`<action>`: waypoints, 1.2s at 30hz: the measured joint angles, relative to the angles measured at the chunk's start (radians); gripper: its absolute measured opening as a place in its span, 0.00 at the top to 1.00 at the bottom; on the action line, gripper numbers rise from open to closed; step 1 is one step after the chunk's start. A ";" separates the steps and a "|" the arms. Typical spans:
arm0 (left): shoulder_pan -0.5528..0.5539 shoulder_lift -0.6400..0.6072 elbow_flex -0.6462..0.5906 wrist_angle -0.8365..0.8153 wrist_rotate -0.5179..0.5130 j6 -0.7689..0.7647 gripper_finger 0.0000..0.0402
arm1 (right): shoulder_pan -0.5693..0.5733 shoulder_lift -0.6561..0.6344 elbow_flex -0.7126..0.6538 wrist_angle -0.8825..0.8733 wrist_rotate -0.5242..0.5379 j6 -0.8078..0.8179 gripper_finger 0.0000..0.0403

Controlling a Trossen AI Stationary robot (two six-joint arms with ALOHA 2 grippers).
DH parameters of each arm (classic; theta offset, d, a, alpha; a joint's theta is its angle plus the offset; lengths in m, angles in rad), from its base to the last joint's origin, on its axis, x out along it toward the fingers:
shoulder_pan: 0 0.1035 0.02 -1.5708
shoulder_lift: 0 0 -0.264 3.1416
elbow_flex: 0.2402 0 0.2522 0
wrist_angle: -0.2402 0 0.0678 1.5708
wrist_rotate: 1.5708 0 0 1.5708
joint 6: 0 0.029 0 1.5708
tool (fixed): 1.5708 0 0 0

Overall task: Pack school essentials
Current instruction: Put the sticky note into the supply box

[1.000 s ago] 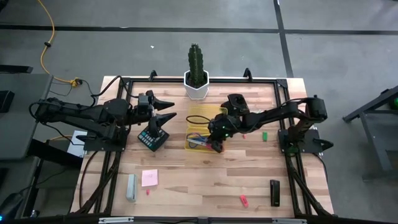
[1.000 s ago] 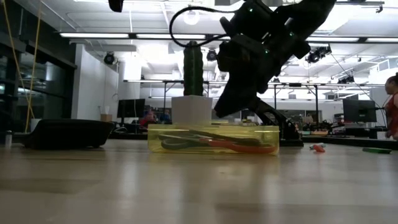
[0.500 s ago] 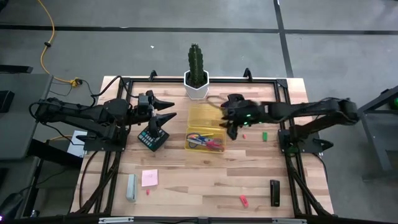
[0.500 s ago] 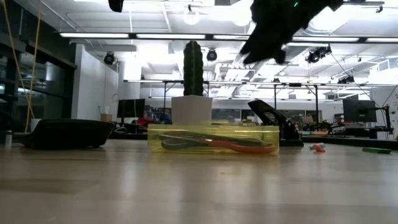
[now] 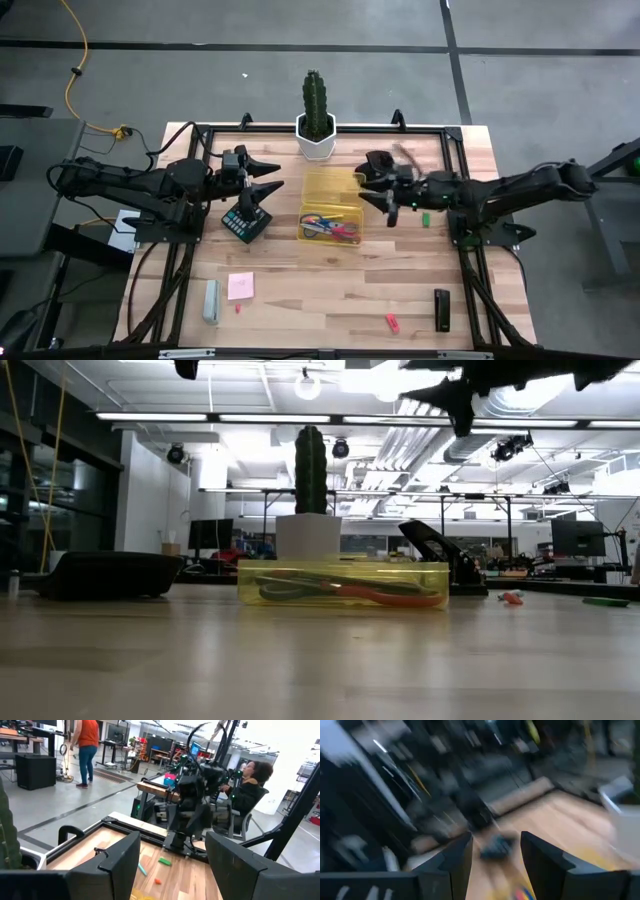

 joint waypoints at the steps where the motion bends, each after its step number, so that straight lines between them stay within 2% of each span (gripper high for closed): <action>1: 0.000 0.000 0.000 0.001 0.000 0.000 0.47 | -0.001 -0.003 -0.014 0.071 -0.007 -0.012 0.60; 3: 0.000 0.000 0.000 0.001 0.000 0.002 0.47 | -0.001 -0.009 -0.032 0.143 -0.011 -0.072 0.60; 7: 0.000 0.000 0.000 0.000 0.000 0.002 0.47 | -0.001 -0.007 -0.021 0.151 -0.013 -0.234 0.60; 22: 0.000 0.000 0.000 -0.002 0.000 0.001 0.47 | -0.001 -0.004 -0.004 0.144 -0.015 -0.238 0.60; 27: -0.013 0.018 0.004 -0.006 0.024 -0.127 0.47 | -0.001 -0.004 -0.004 0.144 -0.019 -0.232 0.60; 30: -0.059 0.063 0.061 -0.162 0.101 -0.181 0.47 | -0.001 -0.004 -0.004 0.142 -0.018 -0.232 0.60; 34: -0.165 0.169 0.190 -0.540 0.185 -0.272 0.47 | -0.001 -0.004 -0.003 0.137 -0.018 -0.232 0.60; 36: -0.229 0.231 0.229 -0.669 0.221 -0.323 0.47 | -0.001 -0.004 -0.003 0.137 -0.018 -0.232 0.60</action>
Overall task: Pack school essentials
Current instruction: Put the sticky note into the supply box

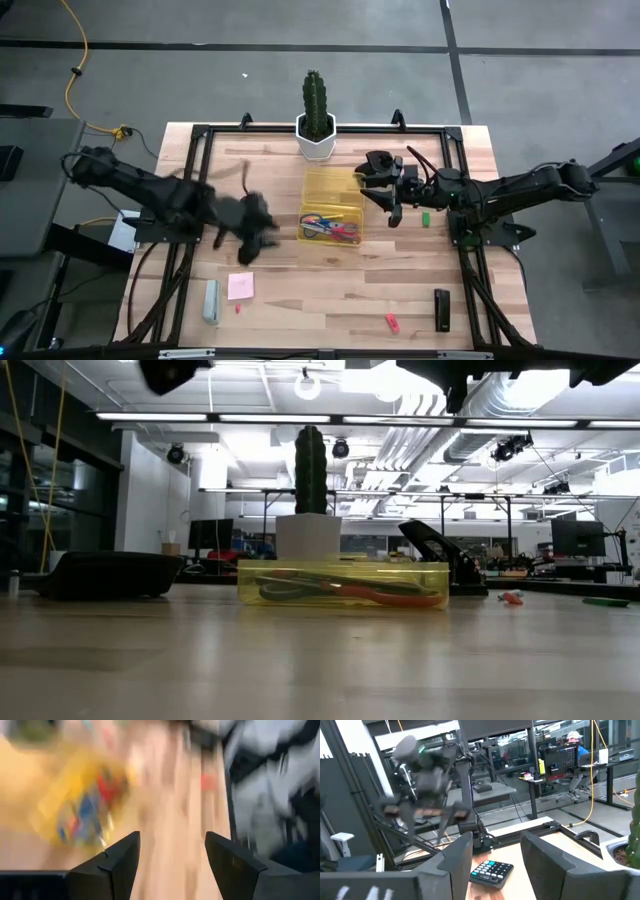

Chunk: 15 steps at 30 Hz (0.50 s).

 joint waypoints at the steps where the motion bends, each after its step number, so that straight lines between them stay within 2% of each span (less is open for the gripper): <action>1: -0.035 0.028 0.007 -0.043 0.023 -0.018 0.47 | 0.000 0.000 0.000 -0.001 0.000 0.000 0.60; 6: -0.190 0.171 0.008 -0.125 0.121 -0.066 0.47 | 0.000 0.000 0.000 -0.032 0.000 0.000 0.60; 9: -0.267 0.261 0.008 -0.142 0.116 -0.071 0.47 | 0.000 0.000 0.000 -0.053 0.000 0.000 0.60; 15: -0.378 0.436 0.008 -0.140 0.090 -0.197 0.47 | 0.000 0.000 0.000 -0.087 0.001 0.000 0.60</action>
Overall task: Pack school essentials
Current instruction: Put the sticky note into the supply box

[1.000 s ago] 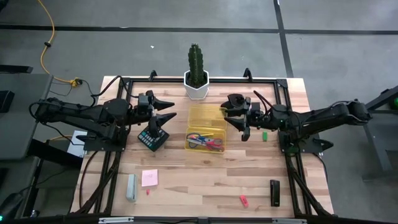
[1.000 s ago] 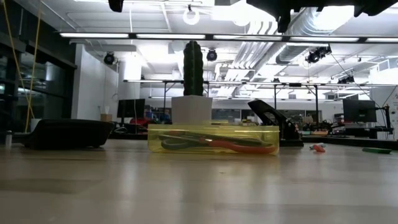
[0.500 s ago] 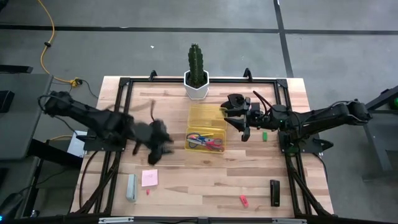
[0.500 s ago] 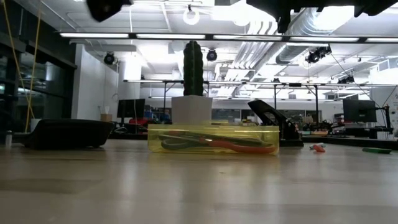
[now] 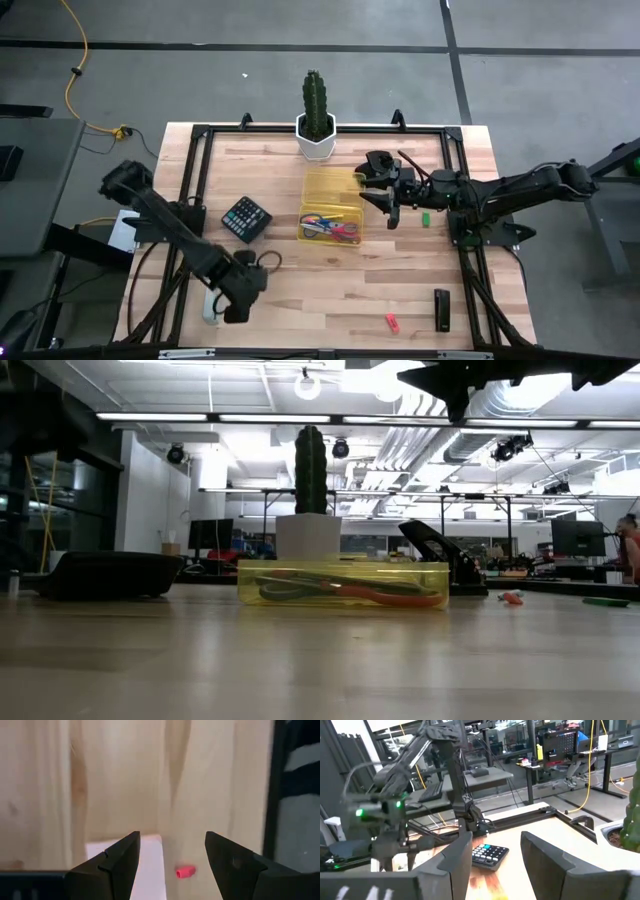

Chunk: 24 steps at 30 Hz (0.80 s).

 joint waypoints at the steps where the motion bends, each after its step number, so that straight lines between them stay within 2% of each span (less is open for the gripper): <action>1: -0.015 0.023 0.000 0.000 -0.001 -0.019 0.47 | 0.000 0.000 0.000 -0.002 0.000 0.000 0.60; 9: -0.114 0.177 0.019 -0.034 -0.066 -0.198 0.47 | 0.000 0.000 0.000 -0.032 0.005 0.000 0.60; 16: -0.142 0.289 0.121 -0.126 -0.199 -0.210 0.47 | 0.000 0.000 0.000 -0.049 0.004 0.000 0.60; 24: -0.147 0.357 0.142 -0.148 -0.161 -0.241 0.47 | 0.000 0.000 0.000 -0.052 0.003 0.000 0.60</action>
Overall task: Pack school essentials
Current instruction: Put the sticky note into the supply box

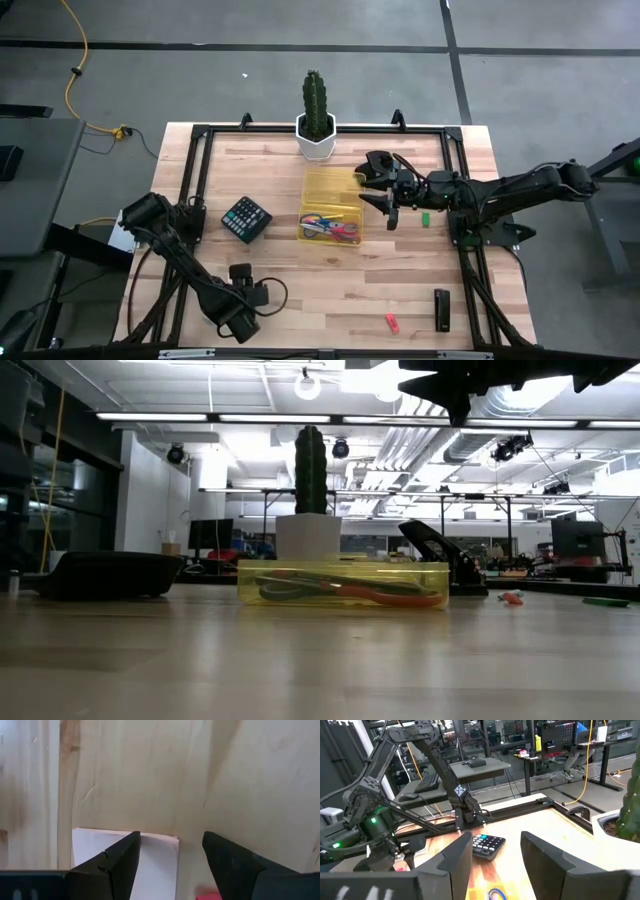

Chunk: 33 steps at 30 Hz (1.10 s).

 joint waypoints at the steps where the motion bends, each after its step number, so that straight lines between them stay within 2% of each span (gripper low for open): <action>1: -0.001 0.000 0.000 -0.007 -0.003 -0.016 0.47 | 0.000 0.000 0.000 0.000 0.000 0.000 0.60; 10: -0.021 -0.079 0.007 -0.138 -0.038 -0.100 0.47 | 0.000 0.000 0.000 -0.017 -0.001 0.000 0.60; 17: -0.068 -0.048 0.005 -0.143 -0.059 -0.091 0.47 | 0.000 0.000 0.000 -0.039 -0.005 0.000 0.60; 23: -0.065 -0.016 0.005 -0.143 -0.112 -0.164 0.47 | 0.000 0.000 0.000 -0.046 -0.005 0.000 0.60; 28: -0.065 0.016 0.011 -0.147 -0.101 -0.176 0.47 | 0.000 0.000 0.000 -0.047 -0.004 0.002 0.60; 31: -0.065 0.021 0.010 -0.145 -0.091 -0.183 0.51 | 0.000 0.000 0.000 -0.048 -0.004 0.039 0.60; 33: -0.065 0.021 0.010 -0.140 -0.091 -0.183 0.57 | 0.000 0.000 0.000 -0.051 -0.004 0.061 0.60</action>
